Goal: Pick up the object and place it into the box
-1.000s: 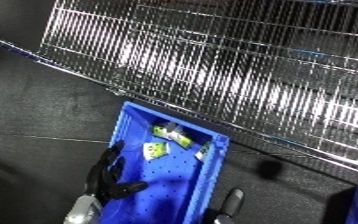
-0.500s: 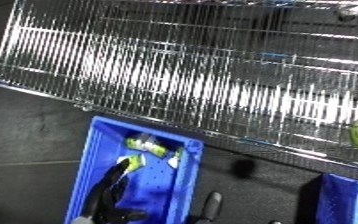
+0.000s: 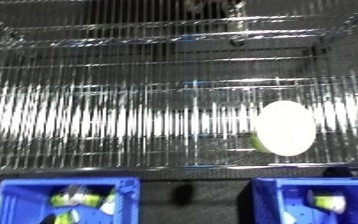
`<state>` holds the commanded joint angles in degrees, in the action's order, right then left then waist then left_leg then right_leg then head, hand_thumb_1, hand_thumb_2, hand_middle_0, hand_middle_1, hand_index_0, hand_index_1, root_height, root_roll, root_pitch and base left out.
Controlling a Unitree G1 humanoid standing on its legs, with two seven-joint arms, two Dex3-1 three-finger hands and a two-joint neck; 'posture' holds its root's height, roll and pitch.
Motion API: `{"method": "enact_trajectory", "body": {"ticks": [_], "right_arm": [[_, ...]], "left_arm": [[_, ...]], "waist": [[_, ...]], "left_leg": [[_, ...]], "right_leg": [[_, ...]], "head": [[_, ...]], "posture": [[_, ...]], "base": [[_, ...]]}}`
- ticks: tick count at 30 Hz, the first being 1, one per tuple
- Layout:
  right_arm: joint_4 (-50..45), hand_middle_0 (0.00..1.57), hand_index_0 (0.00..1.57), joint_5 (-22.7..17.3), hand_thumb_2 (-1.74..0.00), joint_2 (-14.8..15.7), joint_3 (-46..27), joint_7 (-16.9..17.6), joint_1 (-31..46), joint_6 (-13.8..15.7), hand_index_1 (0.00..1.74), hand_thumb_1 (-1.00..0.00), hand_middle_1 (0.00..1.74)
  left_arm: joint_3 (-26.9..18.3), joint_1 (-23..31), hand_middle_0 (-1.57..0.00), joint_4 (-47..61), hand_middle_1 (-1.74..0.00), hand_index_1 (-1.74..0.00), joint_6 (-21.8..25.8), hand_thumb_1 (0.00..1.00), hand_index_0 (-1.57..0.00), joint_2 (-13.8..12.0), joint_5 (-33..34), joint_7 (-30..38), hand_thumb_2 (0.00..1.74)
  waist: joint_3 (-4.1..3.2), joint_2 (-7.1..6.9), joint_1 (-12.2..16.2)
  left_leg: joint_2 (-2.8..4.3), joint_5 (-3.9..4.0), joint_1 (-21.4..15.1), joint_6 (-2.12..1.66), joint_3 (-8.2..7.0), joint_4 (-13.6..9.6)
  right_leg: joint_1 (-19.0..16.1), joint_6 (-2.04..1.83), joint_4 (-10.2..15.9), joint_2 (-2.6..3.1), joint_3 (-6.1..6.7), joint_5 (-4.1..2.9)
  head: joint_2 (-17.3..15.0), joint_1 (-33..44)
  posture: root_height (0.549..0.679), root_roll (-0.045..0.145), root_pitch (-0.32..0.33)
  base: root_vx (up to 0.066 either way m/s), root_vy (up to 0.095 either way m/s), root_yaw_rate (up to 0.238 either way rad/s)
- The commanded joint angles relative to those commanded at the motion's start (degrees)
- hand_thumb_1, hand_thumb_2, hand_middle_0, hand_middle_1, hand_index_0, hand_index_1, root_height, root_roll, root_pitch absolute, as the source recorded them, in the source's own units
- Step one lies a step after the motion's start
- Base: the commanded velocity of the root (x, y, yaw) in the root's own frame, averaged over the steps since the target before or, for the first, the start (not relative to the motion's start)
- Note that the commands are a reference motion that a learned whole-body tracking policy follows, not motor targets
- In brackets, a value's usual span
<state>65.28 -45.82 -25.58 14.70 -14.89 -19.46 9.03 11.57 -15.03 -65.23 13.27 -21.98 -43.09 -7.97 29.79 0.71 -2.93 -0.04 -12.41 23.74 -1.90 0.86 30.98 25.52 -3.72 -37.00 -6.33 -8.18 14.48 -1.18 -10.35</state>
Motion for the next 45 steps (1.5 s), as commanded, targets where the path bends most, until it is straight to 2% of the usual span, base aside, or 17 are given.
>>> {"method": "enact_trajectory", "body": {"ticks": [4,9,13,17,20,24,27,30,34,40,45], "right_arm": [[-0.54,0.0,0.0,0.54,0.0,-0.47,-0.24,-0.59,-0.41,0.34,0.0,0.0,0.0],[-2.35,0.0,0.0,1.45,0.0,-0.63,0.0,-1.13,-1.14,0.56,0.0,0.0,0.0],[-5.35,0.0,0.0,2.5,0.0,-1.13,1.07,-4.03,-0.89,-0.53,0.0,0.0,0.0],[-10.6,0.0,0.0,3.51,0.0,-2.07,3.55,-9.13,-0.46,-3.49,0.0,0.0,0.0],[-17.59,0.0,0.0,3.6,0.0,-3.34,6.29,-12.78,0.13,-7.36,0.0,0.0,0.0],[-31.54,0.0,0.0,1.0,0.0,-5.55,9.32,-17.17,2.11,-13.47,0.0,0.0,0.0],[-42.29,0.0,0.0,-2.51,0.0,-7.27,10.66,-20.72,3.52,-15.03,0.0,0.0,0.0],[-50.55,0.0,0.0,-5.55,0.0,-8.59,11.15,-23.52,3.35,-14.4,0.0,0.0,0.0],[-59.31,0.0,0.0,-8.57,0.0,-9.8,9.39,-24.4,2.4,-12.52,0.0,0.0,0.0],[-68.04,0.0,0.0,-11.68,0.0,-10.09,4.58,-23.08,1.23,-9.2,0.0,0.0,0.0],[-72.11,0.0,0.0,-11.67,0.0,-9.88,-0.46,-19.7,0.43,-4.27,0.0,0.0,0.0]], "left_arm": [[0.37,0.5,0.0,0.82,0.0,0.0,-0.64,0.0,0.0,0.59,0.08,0.76,0.0],[0.7,1.04,0.0,1.52,0.0,0.0,-1.65,0.0,0.0,0.99,0.56,1.67,0.0],[0.89,1.63,0.0,2.6,0.0,0.0,-2.28,0.0,0.0,0.81,0.8,2.01,0.0],[1.17,2.12,0.0,4.35,0.0,0.0,-3.11,0.0,0.0,0.24,0.78,2.64,0.0],[1.2,2.41,0.0,5.46,0.0,0.0,-3.81,0.0,0.0,-0.43,0.52,3.16,0.0],[0.74,3.38,0.0,5.96,0.0,0.0,-3.86,0.0,0.0,-1.4,0.0,3.07,0.0],[0.43,4.07,0.0,5.18,0.0,0.0,-3.24,0.0,0.0,-1.9,-0.58,2.64,0.0],[0.33,4.1,0.0,3.33,0.0,0.0,-2.38,0.0,0.0,-2.15,-1.27,1.82,0.0],[0.04,3.69,0.0,1.0,0.0,0.0,-1.33,0.0,0.0,-2.24,-1.73,0.56,0.0],[-0.59,3.43,0.0,0.32,0.0,0.0,-1.11,0.0,0.0,-2.03,-1.41,0.13,0.0],[-1.4,3.55,0.0,0.44,0.0,0.0,-1.54,0.0,0.0,-1.86,-0.83,0.22,0.0]], "waist": [[0.0,0.22,0.35],[0.0,0.29,0.78],[0.0,0.21,1.14],[0.0,0.0,1.39],[0.0,-0.4,1.63],[0.0,-1.15,2.17],[0.0,-1.76,2.72],[0.0,-2.22,3.23],[0.0,-2.62,3.78],[0.0,-2.75,4.3],[0.0,-2.65,4.69]], "left_leg": [[-0.09,-0.45,0.04,-0.01,-0.25,0.61],[0.03,-0.91,0.09,-0.13,-0.73,1.51],[0.2,-1.13,-0.01,-0.26,-1.03,1.87],[0.3,-1.16,0.15,-0.39,-1.16,2.02],[0.45,-1.01,0.29,-0.54,-1.19,1.95],[0.74,-0.63,0.23,-0.76,-1.33,1.52],[1.08,-0.45,0.22,-0.98,-1.58,1.36],[1.49,-0.46,0.19,-1.2,-1.91,1.46],[2.03,-0.7,0.12,-1.38,-2.38,1.69],[2.42,-1.04,0.03,-1.46,-2.83,1.77],[2.59,-1.31,0.04,-1.37,-3.16,1.91]], "right_leg": [[0.08,0.0,-0.17,-0.08,0.13,-0.03],[0.17,0.08,-0.7,-0.09,0.33,0.02],[0.2,0.11,-0.82,-0.05,0.53,0.0],[0.42,0.13,-0.77,0.03,0.7,-0.02],[0.58,0.12,-0.62,0.1,0.77,-0.01],[0.58,0.14,-0.22,0.26,0.89,0.05],[0.61,0.15,-0.01,0.38,1.0,0.14],[0.64,0.08,0.0,0.46,1.16,0.27],[0.57,0.0,-0.02,0.47,1.3,0.46],[0.53,-0.16,-0.02,0.38,1.28,0.54],[0.59,-0.22,-0.07,0.29,1.23,0.48]], "head": [[0.0,-3.32],[-1.78,-5.39],[-3.46,-5.65],[-5.73,-5.08],[-7.5,-4.03],[-8.83,-1.87],[-9.62,-0.84],[-10.55,0.3],[-11.22,1.6],[-11.3,2.52],[-11.2,2.93]], "posture": [[0.647,0.035,0.063],[0.647,0.037,0.059],[0.647,0.039,0.057],[0.647,0.041,0.06],[0.647,0.041,0.065],[0.648,0.042,0.07],[0.648,0.042,0.072],[0.647,0.043,0.073],[0.647,0.044,0.072],[0.648,0.044,0.074],[0.648,0.045,0.076]], "base": [[-0.016,0.006,-0.1],[-0.01,-0.001,-0.096],[-0.001,-0.002,-0.063],[-0.008,-0.007,-0.03],[-0.011,-0.015,-0.024],[-0.005,-0.016,-0.037],[-0.002,-0.007,-0.058],[0.008,0.004,-0.072],[0.012,0.01,-0.056],[0.009,0.008,-0.016],[0.008,0.009,-0.003]]}}
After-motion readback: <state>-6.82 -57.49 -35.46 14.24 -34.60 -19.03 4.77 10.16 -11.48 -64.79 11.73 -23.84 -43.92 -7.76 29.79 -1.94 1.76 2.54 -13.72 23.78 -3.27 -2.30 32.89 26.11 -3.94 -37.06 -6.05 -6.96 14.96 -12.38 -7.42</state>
